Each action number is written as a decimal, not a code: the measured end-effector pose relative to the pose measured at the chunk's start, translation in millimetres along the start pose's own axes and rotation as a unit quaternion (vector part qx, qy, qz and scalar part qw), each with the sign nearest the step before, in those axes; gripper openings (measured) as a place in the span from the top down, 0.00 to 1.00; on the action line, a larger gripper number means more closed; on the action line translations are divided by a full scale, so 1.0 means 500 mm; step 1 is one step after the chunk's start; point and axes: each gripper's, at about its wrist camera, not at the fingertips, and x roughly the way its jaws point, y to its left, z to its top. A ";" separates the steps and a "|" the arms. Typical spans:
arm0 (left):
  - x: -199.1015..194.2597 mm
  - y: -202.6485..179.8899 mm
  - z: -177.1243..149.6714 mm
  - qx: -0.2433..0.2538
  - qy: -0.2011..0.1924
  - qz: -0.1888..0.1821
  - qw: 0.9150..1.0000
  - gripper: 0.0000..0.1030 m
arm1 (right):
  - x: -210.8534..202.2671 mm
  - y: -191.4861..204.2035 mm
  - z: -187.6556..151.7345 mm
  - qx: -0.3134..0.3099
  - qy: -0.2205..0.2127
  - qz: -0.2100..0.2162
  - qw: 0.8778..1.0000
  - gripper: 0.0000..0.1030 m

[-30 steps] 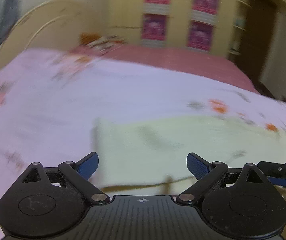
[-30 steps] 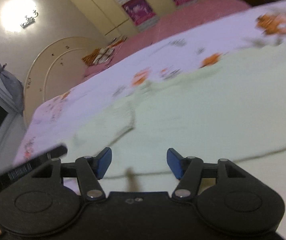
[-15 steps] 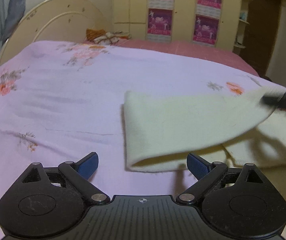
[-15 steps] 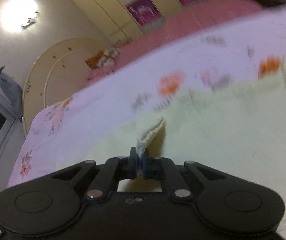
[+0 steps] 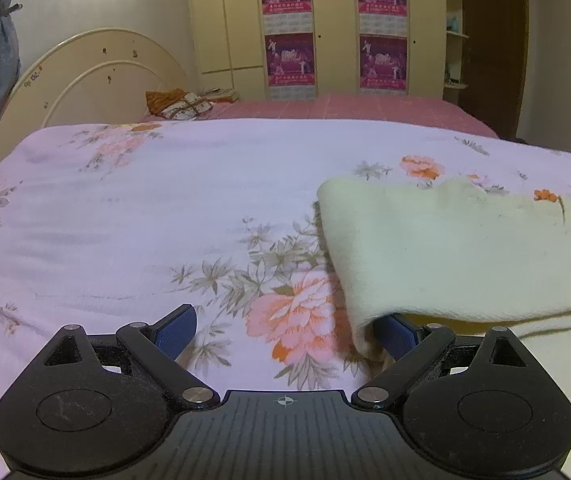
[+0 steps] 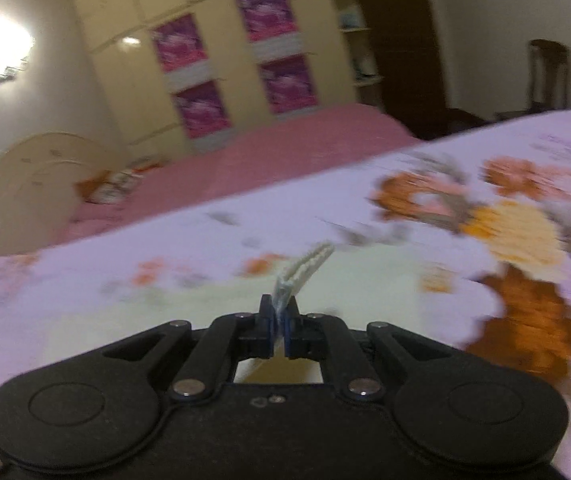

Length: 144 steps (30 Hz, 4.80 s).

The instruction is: Fold small clothes

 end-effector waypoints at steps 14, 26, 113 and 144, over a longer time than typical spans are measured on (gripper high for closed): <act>-0.004 0.023 -0.013 -0.038 0.025 -0.003 0.999 0.08 | 0.038 -0.057 -0.045 -0.020 0.033 -0.041 0.998 0.95; -0.036 0.071 0.018 -0.063 0.022 -0.025 0.997 0.08 | 0.018 -0.066 -0.035 -0.032 0.024 -0.085 0.996 0.94; -0.086 -0.159 0.044 0.000 0.070 -0.109 0.992 0.06 | -0.045 0.081 -0.081 -0.137 0.089 0.051 0.985 0.67; -0.253 -0.155 -0.155 0.036 0.098 -0.098 0.990 0.05 | -0.213 0.053 -0.220 -0.179 0.123 0.102 0.971 0.64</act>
